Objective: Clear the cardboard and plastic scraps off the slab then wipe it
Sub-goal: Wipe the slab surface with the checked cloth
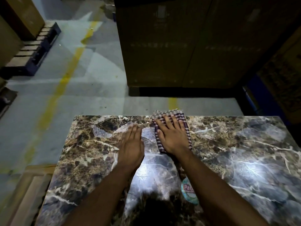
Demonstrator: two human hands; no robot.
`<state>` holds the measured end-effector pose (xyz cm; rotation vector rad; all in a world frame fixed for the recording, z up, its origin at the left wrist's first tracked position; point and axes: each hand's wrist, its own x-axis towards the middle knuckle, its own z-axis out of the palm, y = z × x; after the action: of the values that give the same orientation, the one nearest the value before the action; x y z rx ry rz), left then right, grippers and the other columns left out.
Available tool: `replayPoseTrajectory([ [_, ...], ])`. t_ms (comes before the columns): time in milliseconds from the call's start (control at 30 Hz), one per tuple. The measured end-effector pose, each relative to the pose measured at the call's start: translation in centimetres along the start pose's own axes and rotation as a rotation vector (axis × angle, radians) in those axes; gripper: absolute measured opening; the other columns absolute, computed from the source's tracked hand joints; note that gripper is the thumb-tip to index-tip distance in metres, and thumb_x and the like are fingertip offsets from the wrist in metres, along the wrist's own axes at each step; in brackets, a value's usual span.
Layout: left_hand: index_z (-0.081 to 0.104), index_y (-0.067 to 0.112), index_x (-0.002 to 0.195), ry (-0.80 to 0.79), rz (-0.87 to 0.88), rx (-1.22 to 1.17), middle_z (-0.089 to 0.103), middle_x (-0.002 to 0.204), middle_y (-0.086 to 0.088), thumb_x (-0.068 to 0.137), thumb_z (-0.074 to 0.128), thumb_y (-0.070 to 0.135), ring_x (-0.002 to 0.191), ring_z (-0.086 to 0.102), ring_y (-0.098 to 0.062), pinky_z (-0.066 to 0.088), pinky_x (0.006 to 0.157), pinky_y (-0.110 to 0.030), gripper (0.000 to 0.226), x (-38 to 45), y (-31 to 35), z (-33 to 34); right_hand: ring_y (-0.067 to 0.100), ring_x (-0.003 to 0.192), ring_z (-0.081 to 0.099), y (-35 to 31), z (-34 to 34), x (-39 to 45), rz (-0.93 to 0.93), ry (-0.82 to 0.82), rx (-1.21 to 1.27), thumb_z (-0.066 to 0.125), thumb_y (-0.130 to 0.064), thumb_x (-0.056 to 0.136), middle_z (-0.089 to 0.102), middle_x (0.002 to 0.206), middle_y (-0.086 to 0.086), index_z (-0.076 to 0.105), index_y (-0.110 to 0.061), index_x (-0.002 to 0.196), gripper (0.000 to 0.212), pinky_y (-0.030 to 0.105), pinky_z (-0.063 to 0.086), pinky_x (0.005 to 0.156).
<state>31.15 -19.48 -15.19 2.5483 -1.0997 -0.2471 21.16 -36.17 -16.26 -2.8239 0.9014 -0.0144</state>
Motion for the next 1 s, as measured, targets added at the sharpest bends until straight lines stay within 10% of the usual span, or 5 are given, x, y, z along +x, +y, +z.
replayPoseTrajectory([
  [1000, 0.023, 0.014, 0.159, -0.071, 0.148, 0.102, 0.017, 0.168, -0.005, 0.108, 0.03, 0.034, 0.154, 0.012, -0.021, 0.007, 0.125, -0.033, 0.055, -5.4, 4.5, 2.6, 0.021, 0.156, 0.002, 1.6, -0.3, -7.0, -0.059, -0.064, -0.005, 0.018, -0.054, 0.103, 0.009, 0.169, -0.007, 0.004, -0.032, 0.162, 0.064, 0.046, 0.002, 0.125],
])
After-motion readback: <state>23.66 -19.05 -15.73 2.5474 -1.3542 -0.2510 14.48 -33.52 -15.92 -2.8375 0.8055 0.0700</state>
